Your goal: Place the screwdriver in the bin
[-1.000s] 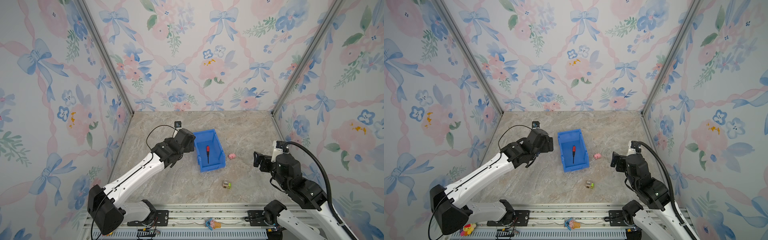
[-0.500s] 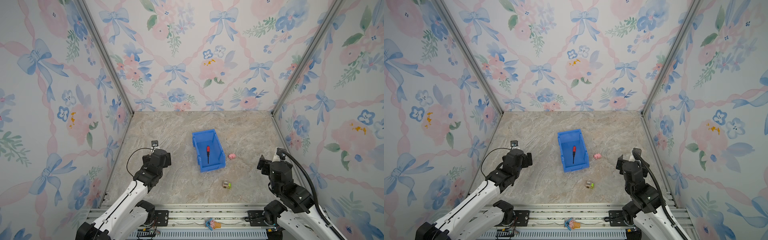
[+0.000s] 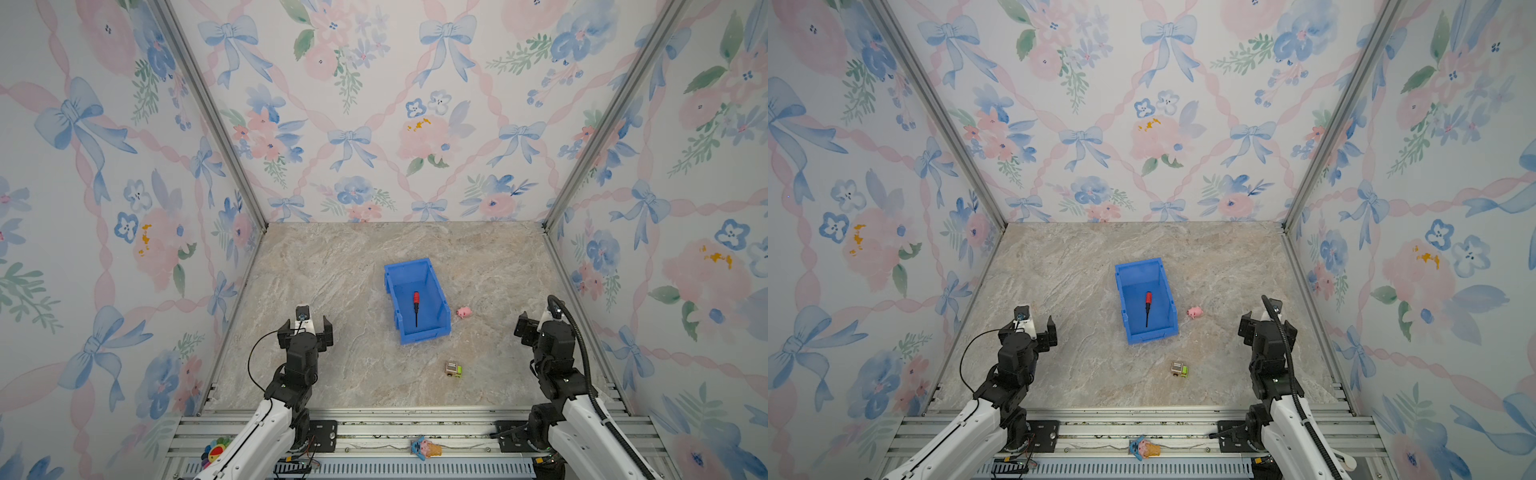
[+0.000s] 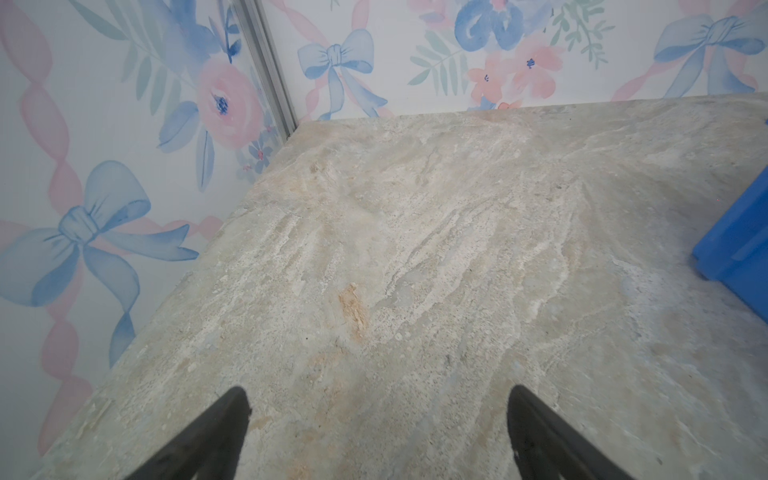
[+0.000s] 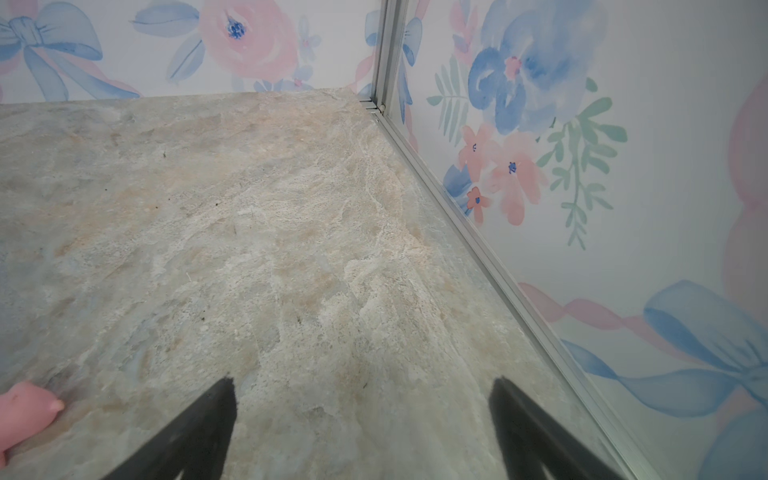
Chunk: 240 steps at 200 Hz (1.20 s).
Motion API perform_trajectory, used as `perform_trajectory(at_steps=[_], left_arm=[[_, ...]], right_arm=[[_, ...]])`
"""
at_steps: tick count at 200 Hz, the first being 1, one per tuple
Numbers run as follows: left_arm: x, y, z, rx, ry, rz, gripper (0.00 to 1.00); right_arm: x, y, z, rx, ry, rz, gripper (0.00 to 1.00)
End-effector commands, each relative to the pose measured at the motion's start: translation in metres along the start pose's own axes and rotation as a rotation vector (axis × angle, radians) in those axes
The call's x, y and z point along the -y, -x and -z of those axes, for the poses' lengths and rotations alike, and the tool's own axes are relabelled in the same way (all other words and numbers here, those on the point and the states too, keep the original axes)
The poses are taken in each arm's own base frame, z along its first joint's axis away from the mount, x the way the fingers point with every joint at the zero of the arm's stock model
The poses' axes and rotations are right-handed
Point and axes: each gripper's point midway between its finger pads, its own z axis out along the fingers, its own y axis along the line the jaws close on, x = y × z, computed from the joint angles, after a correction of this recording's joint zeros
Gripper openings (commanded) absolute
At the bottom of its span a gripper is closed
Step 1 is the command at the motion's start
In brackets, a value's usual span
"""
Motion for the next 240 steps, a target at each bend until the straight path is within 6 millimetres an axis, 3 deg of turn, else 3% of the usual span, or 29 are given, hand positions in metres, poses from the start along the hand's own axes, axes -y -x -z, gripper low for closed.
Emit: perform_trajectory(at_steps=[1, 35, 71, 155, 202, 240], left_arm=[[-0.001, 0.021, -0.004, 0.094, -0.002, 0.01, 0.98], [-0.004, 0.018, -0.015, 0.101, 0.006, 0.017, 0.98], [-0.003, 0.023, -0.024, 0.123, -0.011, 0.02, 0.97], [0.009, 0.033, -0.06, 0.127, -0.056, 0.006, 0.98], [0.018, 0.039, -0.079, 0.137, -0.085, 0.006, 0.98], [0.021, 0.03, -0.089, 0.12, -0.087, -0.003, 0.97]], right_arm=[[-0.017, 0.023, -0.009, 0.092, 0.122, -0.053, 0.97], [-0.03, 0.008, -0.03, 0.014, 0.157, -0.023, 0.97], [-0.041, 0.022, -0.044, 0.057, 0.176, -0.032, 0.97], [-0.063, 0.03, -0.084, 0.075, 0.214, -0.027, 0.97], [-0.072, 0.024, -0.095, 0.06, 0.234, -0.007, 0.97], [-0.081, 0.022, -0.1, 0.046, 0.242, 0.027, 0.97]])
